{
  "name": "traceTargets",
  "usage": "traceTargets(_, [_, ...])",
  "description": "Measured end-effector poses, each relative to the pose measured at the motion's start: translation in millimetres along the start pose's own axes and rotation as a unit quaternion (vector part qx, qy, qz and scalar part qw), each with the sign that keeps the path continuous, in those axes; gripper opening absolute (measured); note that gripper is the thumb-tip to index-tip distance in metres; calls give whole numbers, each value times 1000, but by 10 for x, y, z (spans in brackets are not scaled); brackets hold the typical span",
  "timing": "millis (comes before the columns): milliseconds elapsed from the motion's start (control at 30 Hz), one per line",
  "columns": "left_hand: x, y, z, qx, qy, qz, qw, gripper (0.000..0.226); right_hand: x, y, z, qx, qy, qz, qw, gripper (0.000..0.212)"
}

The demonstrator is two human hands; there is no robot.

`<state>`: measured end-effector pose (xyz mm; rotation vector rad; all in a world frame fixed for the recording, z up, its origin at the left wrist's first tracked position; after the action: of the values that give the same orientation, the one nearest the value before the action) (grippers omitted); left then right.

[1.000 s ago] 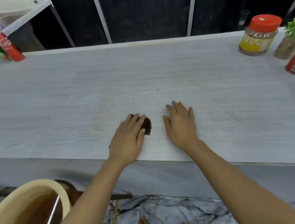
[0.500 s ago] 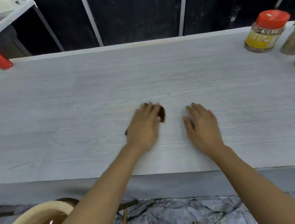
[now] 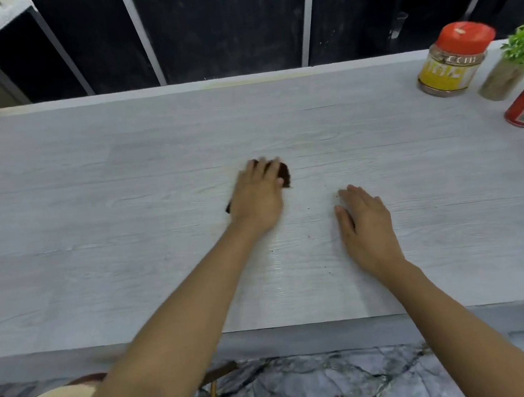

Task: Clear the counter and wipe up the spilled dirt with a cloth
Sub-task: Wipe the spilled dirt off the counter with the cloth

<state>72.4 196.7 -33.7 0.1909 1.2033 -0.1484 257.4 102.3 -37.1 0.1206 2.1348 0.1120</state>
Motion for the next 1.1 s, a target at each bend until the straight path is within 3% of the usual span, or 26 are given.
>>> traceTargets(100, [129, -817, 532, 161, 8, -67, 985, 49, -193, -32, 172, -2, -17, 27, 999, 40])
traceTargets(200, [-9, -1296, 238, 243, 14, -112, 963, 49, -470, -90, 545, 15, -66, 41, 997, 39])
traceTargets(267, [-106, -1112, -95, 205, 19, -90, 974, 50, -613, -92, 802, 48, -79, 34, 995, 41])
traceTargets(367, [-125, -486, -309, 40, 24, -23, 999, 51, -650, -81, 1000, 65, -70, 27, 995, 43])
traceTargets(467, [34, 136, -74, -92, 36, 14, 995, 50, -624, -71, 994, 52, -47, 35, 997, 41])
traceTargets(533, [156, 424, 294, -90, 37, 11, 995, 49, -645, -73, 999, 48, -10, 40, 998, 41])
traceTargets(633, [379, 489, 1019, 1, 29, -21, 999, 48, -725, -105, 1011, 40, 81, 58, 994, 40])
traceTargets(733, [574, 45, 1582, 84, 10, -72, 994, 49, -851, -151, 1009, 59, 173, 103, 978, 38])
traceTargets(833, [621, -719, 1791, 122, 3, -70, 990, 49, -915, -165, 1030, 74, 211, 119, 967, 37])
traceTargets(900, [579, -1161, 1677, 98, -3, -57, 993, 48, -912, -182, 1042, 72, 223, 117, 965, 37])
traceTargets(1100, [137, -1435, 612, -140, -1, -10, 990, 50, -796, -210, 836, 13, 178, 75, 981, 34])
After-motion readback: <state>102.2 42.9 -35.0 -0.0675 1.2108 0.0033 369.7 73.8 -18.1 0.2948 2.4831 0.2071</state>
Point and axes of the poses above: each hand's wrist, its own y-axis towards the middle knuckle, its own x-axis out of the palm, z = x × y, the point moved 3 cm from there along y, towards the middle knuckle, and after that the axes turned 4 degrees about -z, right-handed, at the moved point
